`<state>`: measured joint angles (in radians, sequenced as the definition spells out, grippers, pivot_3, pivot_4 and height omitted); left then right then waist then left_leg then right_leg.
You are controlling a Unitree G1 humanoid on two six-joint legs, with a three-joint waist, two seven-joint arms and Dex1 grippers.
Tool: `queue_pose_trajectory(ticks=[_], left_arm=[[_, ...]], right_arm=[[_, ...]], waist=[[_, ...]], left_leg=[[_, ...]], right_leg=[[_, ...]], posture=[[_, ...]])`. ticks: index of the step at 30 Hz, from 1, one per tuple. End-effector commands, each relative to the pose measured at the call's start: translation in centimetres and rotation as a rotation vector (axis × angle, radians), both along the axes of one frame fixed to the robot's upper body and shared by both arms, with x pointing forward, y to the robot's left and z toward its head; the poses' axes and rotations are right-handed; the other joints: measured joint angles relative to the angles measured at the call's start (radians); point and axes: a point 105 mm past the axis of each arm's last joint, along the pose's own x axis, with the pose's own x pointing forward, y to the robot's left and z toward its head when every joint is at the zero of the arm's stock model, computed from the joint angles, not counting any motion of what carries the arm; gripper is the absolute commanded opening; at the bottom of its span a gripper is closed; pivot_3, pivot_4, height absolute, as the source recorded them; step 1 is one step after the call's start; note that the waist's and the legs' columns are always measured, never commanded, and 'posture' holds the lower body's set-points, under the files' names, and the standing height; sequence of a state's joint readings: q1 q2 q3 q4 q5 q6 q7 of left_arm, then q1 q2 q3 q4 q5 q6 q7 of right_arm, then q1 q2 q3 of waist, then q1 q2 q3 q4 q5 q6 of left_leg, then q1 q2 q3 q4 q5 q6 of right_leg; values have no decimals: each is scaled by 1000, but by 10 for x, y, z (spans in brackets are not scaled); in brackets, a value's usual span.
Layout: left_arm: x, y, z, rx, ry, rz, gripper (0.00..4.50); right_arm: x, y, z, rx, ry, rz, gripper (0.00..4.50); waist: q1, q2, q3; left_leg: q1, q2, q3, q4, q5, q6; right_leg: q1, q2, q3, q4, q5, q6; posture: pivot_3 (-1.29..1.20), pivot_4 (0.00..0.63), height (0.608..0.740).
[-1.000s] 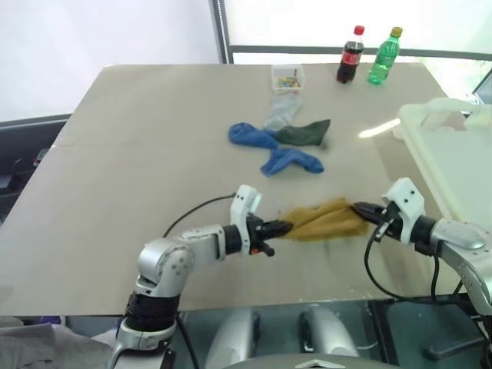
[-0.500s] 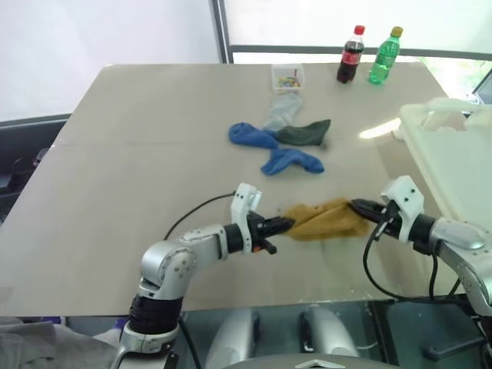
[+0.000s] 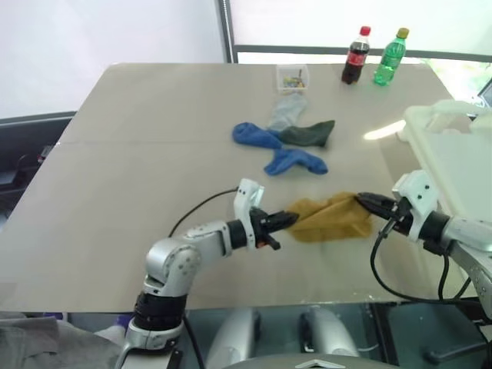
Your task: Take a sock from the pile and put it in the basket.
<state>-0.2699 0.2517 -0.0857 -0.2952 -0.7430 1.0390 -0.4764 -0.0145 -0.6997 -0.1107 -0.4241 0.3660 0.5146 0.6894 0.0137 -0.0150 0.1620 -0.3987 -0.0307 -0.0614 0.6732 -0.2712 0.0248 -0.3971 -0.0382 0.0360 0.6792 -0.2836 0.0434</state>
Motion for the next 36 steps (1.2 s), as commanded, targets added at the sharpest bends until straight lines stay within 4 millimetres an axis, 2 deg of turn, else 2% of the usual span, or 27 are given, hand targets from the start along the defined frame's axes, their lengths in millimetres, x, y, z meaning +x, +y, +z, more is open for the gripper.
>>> queue_pose_trajectory(ticks=[1,3,6,9,10,11,15,17,21,24,28,31,36], left_arm=[[1,-4,-9,22,15,-5,34],[2,-5,-13,26,29,-10,34],[0,-7,-14,21,40,-24,34],[-1,-7,-12,8,43,-33,944],[-1,-8,-11,2,46,-34,1487],[-1,-7,-10,-1,46,-35,1626],[-4,6,3,3,-7,-33,3599],[-4,19,12,-5,-45,-27,3609],[-2,38,22,-13,-78,-29,3609],[2,42,16,19,-73,-28,3609],[11,33,23,-25,-81,-19,3609],[16,19,31,-73,-87,-35,3609],[25,-9,19,24,-137,-65,3609]], right_arm=[[0,-5,-16,-21,5,-11,0],[-1,-9,-27,-47,20,-15,0],[-2,-12,-32,-47,27,-25,0],[-1,-13,-30,-46,29,-13,0],[-2,-13,-30,-50,29,-6,639],[-2,-13,-30,-52,30,1,758],[-4,-13,-22,-21,24,-23,2766],[-8,-13,-11,38,34,-32,3692],[-14,-10,4,110,54,-20,3692],[-14,-5,5,111,61,-15,3692],[-9,10,-1,110,41,-19,3692],[-1,17,-8,87,6,-62,3692],[0,19,-26,-6,-32,-89,3692]], waist=[[0,0,0],[0,0,0],[-1,1,-1],[-1,1,-1],[-1,1,-1],[-1,1,-1],[-2,1,-1],[-5,2,-1],[-3,2,-1],[2,2,-1],[1,2,-1],[0,2,-1],[0,2,-1]], left_leg=[[0,0,0,0,0,0],[0,0,0,0,0,-1],[1,0,0,0,0,-1],[1,0,0,0,0,-1],[2,0,0,0,0,0],[2,0,0,0,0,0],[2,0,0,0,0,0],[2,1,0,-1,0,1],[2,1,0,-2,-1,1],[2,0,-1,-2,-2,3],[2,0,-1,-2,-1,2],[2,0,-1,-2,0,0],[2,-1,0,-2,1,-1]], right_leg=[[0,0,0,0,0,0],[0,0,0,0,0,0],[0,0,0,0,0,0],[1,0,0,0,0,0],[1,0,0,0,0,0],[1,0,0,0,0,0],[2,0,0,0,0,0],[2,0,0,1,0,0],[1,1,0,0,0,0],[2,-1,-1,-1,0,0],[1,-1,-1,-1,0,0],[1,-1,-1,0,0,0],[1,-1,-1,-1,0,0]], posture=[[0,150,740],[0,150,740],[0,150,740],[0,150,740],[0,150,740],[0,150,740],[0,150,740],[0,150,740],[0,150,740],[0,150,740],[0,150,740],[0,150,740],[0,150,740]])
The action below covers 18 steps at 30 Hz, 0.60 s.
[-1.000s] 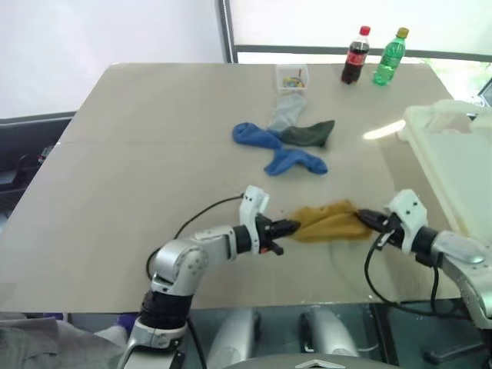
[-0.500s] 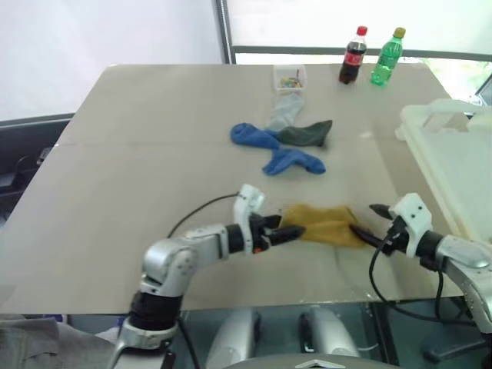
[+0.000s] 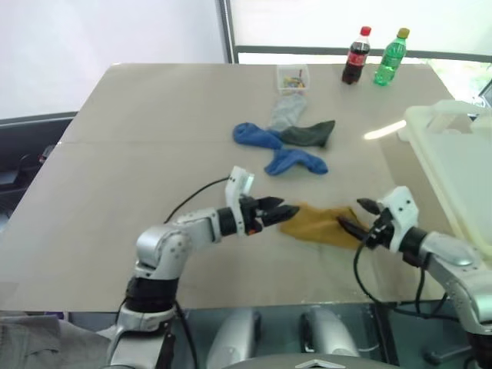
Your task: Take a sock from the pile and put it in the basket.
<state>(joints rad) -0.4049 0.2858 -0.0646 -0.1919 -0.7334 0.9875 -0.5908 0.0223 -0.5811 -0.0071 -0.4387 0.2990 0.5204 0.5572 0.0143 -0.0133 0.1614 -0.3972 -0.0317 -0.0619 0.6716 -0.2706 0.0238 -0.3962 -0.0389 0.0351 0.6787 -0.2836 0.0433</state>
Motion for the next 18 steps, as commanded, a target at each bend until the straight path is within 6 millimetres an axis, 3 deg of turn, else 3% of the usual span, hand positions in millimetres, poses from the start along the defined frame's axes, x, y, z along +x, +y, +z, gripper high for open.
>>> queue_pose_trajectory(ticks=[1,5,9,12,18], left_arm=[[5,-15,-15,114,-71,-11,3609],[14,-24,-50,311,-202,-14,3609],[26,-20,-62,353,-222,60,3609],[26,-18,-60,333,-217,63,3609],[18,-18,-21,182,-197,12,3609]], right_arm=[[3,-4,-2,-70,-73,-33,3692],[8,-10,-12,-159,-110,-72,3692],[6,-13,-15,-156,-108,-84,3692],[2,-10,-12,-87,-78,-88,3692],[-10,-2,-16,11,72,-56,3692]], waist=[[-1,0,0],[-1,0,-1],[1,1,-3],[-2,1,-4],[-10,2,-4]], left_leg=[[0,0,0,0,0,0],[1,0,1,0,0,0],[7,0,0,0,-1,2],[18,1,0,-1,-3,5],[18,2,0,-1,-3,5]], right_leg=[[0,0,0,0,0,0],[0,1,1,0,0,0],[7,0,0,0,0,0],[19,0,0,-2,0,0],[18,1,0,-1,0,0]], posture=[[0,150,740],[0,150,740],[0,150,740],[0,150,740],[0,150,740]])
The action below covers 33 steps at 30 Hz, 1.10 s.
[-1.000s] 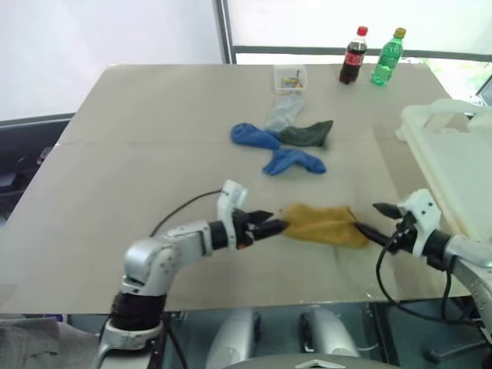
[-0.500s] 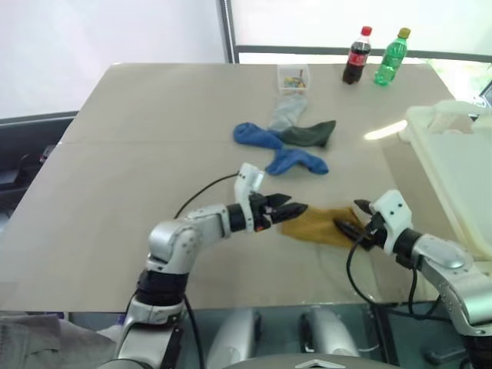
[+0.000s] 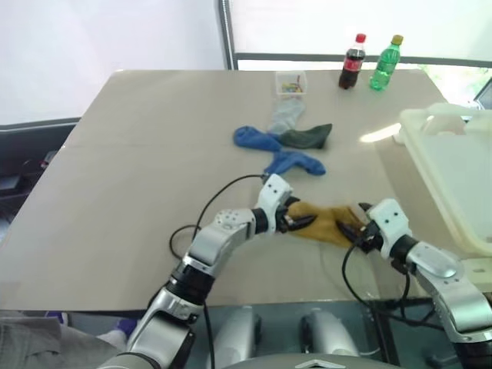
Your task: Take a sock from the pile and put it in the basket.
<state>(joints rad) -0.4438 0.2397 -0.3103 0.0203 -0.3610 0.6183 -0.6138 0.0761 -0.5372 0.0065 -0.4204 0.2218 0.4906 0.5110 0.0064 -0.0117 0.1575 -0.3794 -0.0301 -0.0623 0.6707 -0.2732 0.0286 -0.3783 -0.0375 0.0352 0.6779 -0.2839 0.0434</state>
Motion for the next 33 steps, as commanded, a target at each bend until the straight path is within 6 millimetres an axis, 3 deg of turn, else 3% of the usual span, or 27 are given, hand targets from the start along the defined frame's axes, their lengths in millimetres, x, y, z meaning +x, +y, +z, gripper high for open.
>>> queue_pose_trajectory(ticks=[1,5,9,15,23,26,27,32,33], left_arm=[[-5,12,24,-81,57,-18,3609],[-7,30,28,-78,175,-6,3609],[-17,51,38,-83,349,-46,3609],[-17,67,48,-14,503,-9,3609],[-19,58,46,-4,607,-26,3609],[-20,55,36,9,628,-26,4381],[-20,55,34,11,635,-23,4459],[-14,57,34,-32,664,3,4459],[-14,57,35,-42,670,-2,4489]], right_arm=[[-5,3,1,44,66,10,3692],[-2,1,-1,26,62,-2,3692],[1,2,10,50,19,-4,3692],[-1,4,8,24,9,27,3692],[-1,8,31,70,-86,80,3692],[-8,9,33,73,-77,118,4465],[-10,9,34,71,-79,123,4499],[-19,5,56,75,-177,133,4499],[-21,5,59,72,-188,136,4247]], waist=[[-5,0,0],[-14,0,0],[-18,0,1],[-17,-1,2],[-18,-1,2],[-18,-1,2],[-17,-1,2],[-16,-1,2],[-16,-1,2]], left_leg=[[-1,0,-1,0,0,0],[-2,0,-2,-1,0,0],[-3,0,-2,-2,0,0],[-3,-1,-3,-1,0,0],[-5,-1,-3,-2,2,-5],[-5,-1,-2,-2,2,-5],[-5,-1,-2,-2,2,-5],[-6,-1,-3,-2,2,-5],[-6,-1,-2,-2,2,-5]], right_leg=[[0,0,0,0,0,0],[-2,0,-1,-1,0,0],[-2,0,-2,-1,0,0],[-3,0,-3,-1,0,0],[-6,0,-2,-1,0,0],[-6,0,-2,-1,0,0],[-6,0,-2,-1,0,0],[-7,-1,-1,-1,0,0],[-7,-1,-1,-1,0,0]], posture=[[0,150,740],[0,150,740],[0,150,740],[0,150,740],[0,150,740],[0,150,740],[0,150,740],[0,150,740],[0,150,740]])
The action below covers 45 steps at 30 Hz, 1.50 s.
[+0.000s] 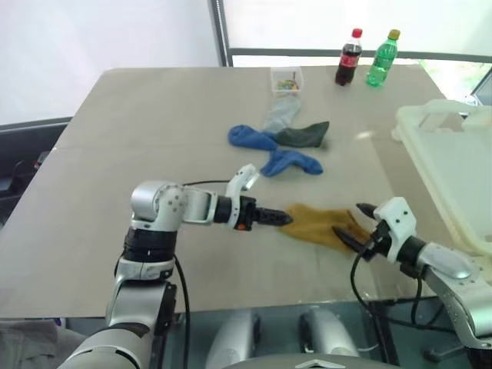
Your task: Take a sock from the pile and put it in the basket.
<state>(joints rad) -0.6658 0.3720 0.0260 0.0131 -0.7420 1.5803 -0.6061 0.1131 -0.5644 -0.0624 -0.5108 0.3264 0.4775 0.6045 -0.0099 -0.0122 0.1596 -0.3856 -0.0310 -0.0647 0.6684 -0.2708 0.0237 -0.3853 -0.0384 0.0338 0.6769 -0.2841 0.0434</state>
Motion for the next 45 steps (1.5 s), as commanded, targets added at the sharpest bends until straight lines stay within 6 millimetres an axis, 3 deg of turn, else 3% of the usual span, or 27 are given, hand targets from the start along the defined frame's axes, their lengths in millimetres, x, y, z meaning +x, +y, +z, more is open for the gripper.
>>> queue_pose_trajectory(ticks=[1,2,5,6,10,20,27,33,40,45], left_arm=[[4,0,5,-36,11,15,4500],[3,-1,5,-42,12,8,4500],[-1,-2,7,-75,33,-10,4500],[-2,-2,7,-78,42,-9,4500],[-3,-5,-1,-31,55,-16,4500],[-2,-12,-1,-27,106,-43,4500],[-4,-26,-6,-120,336,-88,4500],[-14,-30,3,-244,449,-166,4500],[-16,-40,26,-327,427,-238,4500],[-17,-39,28,-271,351,-249,4500]], right_arm=[[-9,0,37,1,-152,31,3998],[-12,4,35,-6,-147,54,3829],[-21,15,24,-29,-113,116,2254],[-22,18,20,-27,-101,123,1922],[-18,16,7,-43,-82,108,41],[-17,9,-12,-79,-42,104,41],[-12,11,-20,-72,-40,104,41],[-10,11,-22,-76,-53,93,41],[-11,8,-22,-77,-62,73,41],[-13,7,-20,-73,-68,63,41]], waist=[[0,0,0],[0,0,0],[0,0,0],[0,0,0],[0,0,0],[7,0,0],[8,0,0],[2,0,0],[1,0,0],[0,0,0]], left_leg=[[0,0,0,0,0,0],[0,0,0,0,0,0],[0,0,0,0,0,0],[0,0,0,0,0,0],[0,0,0,0,0,0],[0,0,0,0,0,0],[0,-1,0,0,0,0],[-1,-1,0,0,0,0],[-1,-1,0,0,0,0],[-2,-1,0,0,0,0]], right_leg=[[0,0,0,0,0,0],[0,0,0,0,0,0],[0,0,-1,0,0,0],[0,0,0,0,0,0],[0,0,0,0,0,0],[0,-1,0,0,0,0],[0,-1,0,0,0,0],[-1,-1,0,0,0,0],[-1,-1,0,0,0,0],[-2,-1,0,0,0,0]], posture=[[0,150,740],[0,150,740],[0,150,740],[0,150,740],[0,150,740],[0,150,740],[0,150,740],[0,150,740],[0,150,740],[0,150,740]])
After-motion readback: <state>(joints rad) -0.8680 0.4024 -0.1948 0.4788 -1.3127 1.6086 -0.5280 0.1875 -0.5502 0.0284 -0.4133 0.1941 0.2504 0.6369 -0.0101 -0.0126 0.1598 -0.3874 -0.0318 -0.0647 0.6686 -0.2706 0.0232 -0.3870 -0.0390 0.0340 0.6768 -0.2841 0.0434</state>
